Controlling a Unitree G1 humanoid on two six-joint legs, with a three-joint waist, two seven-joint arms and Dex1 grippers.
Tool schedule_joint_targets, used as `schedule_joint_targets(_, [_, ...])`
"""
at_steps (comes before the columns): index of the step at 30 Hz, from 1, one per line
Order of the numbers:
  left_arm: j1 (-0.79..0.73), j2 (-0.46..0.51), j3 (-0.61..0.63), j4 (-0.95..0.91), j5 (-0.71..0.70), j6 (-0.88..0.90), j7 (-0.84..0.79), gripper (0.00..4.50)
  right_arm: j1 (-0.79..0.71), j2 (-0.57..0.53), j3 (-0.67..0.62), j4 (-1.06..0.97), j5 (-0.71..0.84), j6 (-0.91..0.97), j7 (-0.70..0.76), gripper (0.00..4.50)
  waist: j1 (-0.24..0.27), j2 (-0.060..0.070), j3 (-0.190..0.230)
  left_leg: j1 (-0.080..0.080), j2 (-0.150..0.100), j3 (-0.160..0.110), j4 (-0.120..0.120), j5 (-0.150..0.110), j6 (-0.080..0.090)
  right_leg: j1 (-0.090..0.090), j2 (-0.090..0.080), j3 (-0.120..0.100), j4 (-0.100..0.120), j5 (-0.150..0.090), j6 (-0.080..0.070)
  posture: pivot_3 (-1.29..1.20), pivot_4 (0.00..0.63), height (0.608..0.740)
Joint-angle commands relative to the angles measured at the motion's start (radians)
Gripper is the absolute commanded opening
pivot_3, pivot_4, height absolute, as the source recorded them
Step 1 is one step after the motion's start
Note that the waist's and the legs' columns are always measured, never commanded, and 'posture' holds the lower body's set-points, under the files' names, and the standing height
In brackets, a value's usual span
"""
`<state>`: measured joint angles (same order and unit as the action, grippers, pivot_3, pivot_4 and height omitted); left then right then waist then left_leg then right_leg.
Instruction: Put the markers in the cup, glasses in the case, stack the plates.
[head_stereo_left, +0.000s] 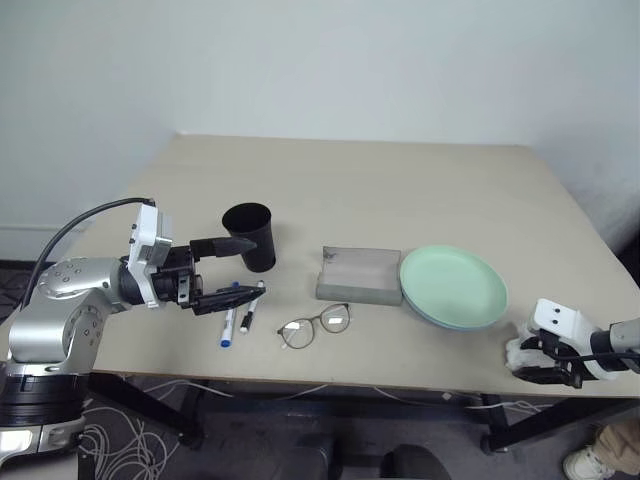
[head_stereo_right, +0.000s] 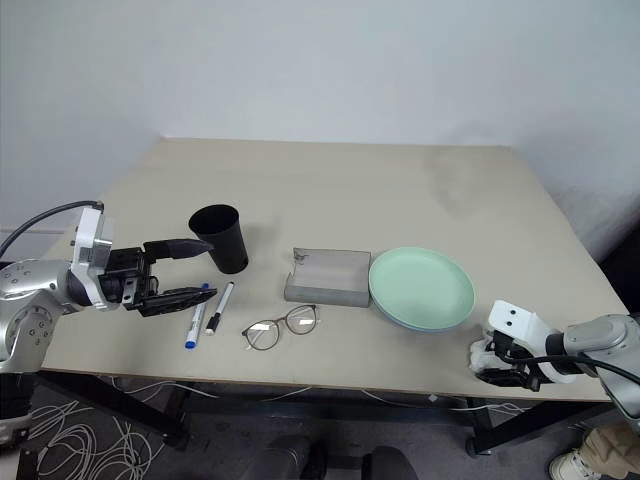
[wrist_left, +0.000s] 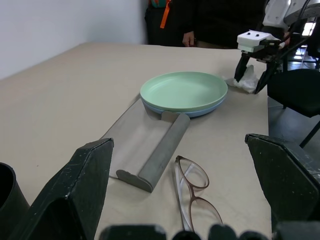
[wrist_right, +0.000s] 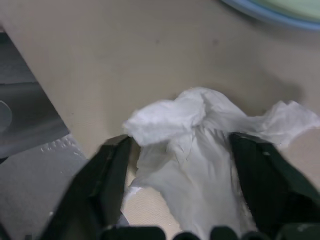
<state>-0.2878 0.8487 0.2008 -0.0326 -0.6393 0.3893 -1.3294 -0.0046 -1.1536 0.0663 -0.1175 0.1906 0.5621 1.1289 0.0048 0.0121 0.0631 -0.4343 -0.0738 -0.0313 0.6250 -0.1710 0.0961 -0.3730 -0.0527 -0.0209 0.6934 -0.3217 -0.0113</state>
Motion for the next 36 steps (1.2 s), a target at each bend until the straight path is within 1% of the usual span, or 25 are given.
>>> schedule_joint_targets(1, [-0.007,0.008,0.025,-0.029,-0.007,-0.009,0.004,4.5,-0.042,-0.007,-0.014,0.036,-0.026,-0.023,-0.004,1.86,0.0,0.0,0.0,0.0,0.0,0.0,0.001,0.0,0.0,0.0,0.0,0.0,0.0,0.0,0.001,0.0,0.0,0.709])
schedule_joint_targets(3, [-0.006,0.007,0.025,-0.03,-0.007,-0.01,0.006,4.5,-0.055,-0.012,-0.011,0.051,-0.035,-0.035,0.003,1.26,0.0,0.0,0.0,0.0,0.0,0.0,0.001,0.0,0.0,0.0,0.0,0.0,0.0,0.001,0.001,0.0,0.0,0.709])
schedule_joint_targets(6, [-0.007,0.006,0.025,-0.028,-0.005,-0.012,0.007,4.5,-0.072,-0.019,-0.001,0.074,-0.057,-0.055,0.012,0.22,0.0,0.0,0.0,0.0,0.0,0.0,0.001,0.0,0.0,0.0,0.0,0.0,0.0,0.001,0.001,0.0,0.0,0.709])
schedule_joint_targets(7, [-0.007,0.006,0.025,-0.028,-0.005,-0.012,0.008,4.5,-0.076,-0.02,0.001,0.08,-0.062,-0.06,0.016,0.06,0.0,0.0,0.0,0.0,0.0,0.0,0.001,0.0,0.0,0.0,0.0,0.0,0.0,0.002,0.001,0.0,0.0,0.709])
schedule_joint_targets(12, [-0.007,0.004,0.025,-0.026,-0.003,-0.016,0.01,4.5,-0.139,-0.016,-0.017,0.125,-0.058,-0.071,0.028,0.06,0.001,0.0,0.0,0.0,0.0,0.0,0.001,0.0,0.0,0.0,0.0,0.0,0.0,0.002,0.001,0.0,0.0,0.709])
schedule_joint_targets(14, [-0.007,0.006,0.026,-0.023,-0.003,-0.017,0.01,4.5,-0.185,-0.019,-0.03,0.154,-0.057,-0.075,0.027,0.06,-0.001,0.001,0.0,0.0,0.0,0.0,0.002,0.0,0.0,0.0,0.0,0.0,0.0,0.002,0.001,0.0,0.0,0.709])
schedule_joint_targets(17, [-0.011,0.009,0.027,-0.016,-0.002,-0.02,0.009,4.5,-0.301,-0.004,-0.048,0.21,-0.049,-0.085,0.018,0.06,-0.001,0.002,0.0,0.0,0.0,0.0,0.002,0.0,0.0,-0.001,0.0,0.0,0.001,0.003,0.001,0.0,0.0,0.709])
schedule_joint_targets(19, [-0.013,0.009,0.026,-0.013,0.0,-0.023,0.01,4.5,-0.37,0.03,-0.053,0.22,-0.034,-0.075,0.004,0.06,0.0,0.002,0.0,0.0,0.0,0.0,0.002,0.0,0.0,-0.001,0.0,0.001,0.001,0.003,0.002,0.0,0.0,0.709])
schedule_joint_targets(22, [-0.019,0.007,0.02,-0.006,0.007,-0.027,0.009,4.5,-0.448,0.115,-0.041,0.177,-0.002,-0.04,-0.016,0.06,-0.001,0.001,-0.001,0.001,0.0,0.0,0.002,0.0,0.0,-0.001,0.001,0.0,0.001,0.004,0.001,0.0,0.0,0.709])
schedule_joint_targets(28, [0.007,-0.002,-0.001,-0.026,0.045,-0.055,0.018,4.5,-0.477,0.239,0.039,0.121,-0.041,-0.004,-0.076,0.06,0.008,0.001,-0.001,0.001,0.0,0.0,0.002,0.0,0.0,-0.001,0.001,0.001,0.0,0.005,0.003,0.0,0.0,0.709])
schedule_joint_targets(33, [0.016,-0.005,-0.019,-0.024,0.077,-0.073,0.029,4.5,-0.513,0.314,0.108,0.175,-0.104,-0.015,-0.135,0.06,0.008,0.001,-0.001,0.001,-0.001,0.0,0.002,0.0,0.0,-0.001,0.001,0.002,0.001,0.005,0.003,0.0,0.0,0.709])
schedule_joint_targets(36, [0.01,-0.003,-0.023,-0.017,0.088,-0.075,0.033,4.5,-0.529,0.328,0.128,0.228,-0.131,-0.043,-0.148,0.65,0.009,0.001,-0.001,0.001,-0.001,0.0,0.002,0.0,0.0,-0.002,0.001,0.002,0.001,0.007,0.003,0.0,0.0,0.709])
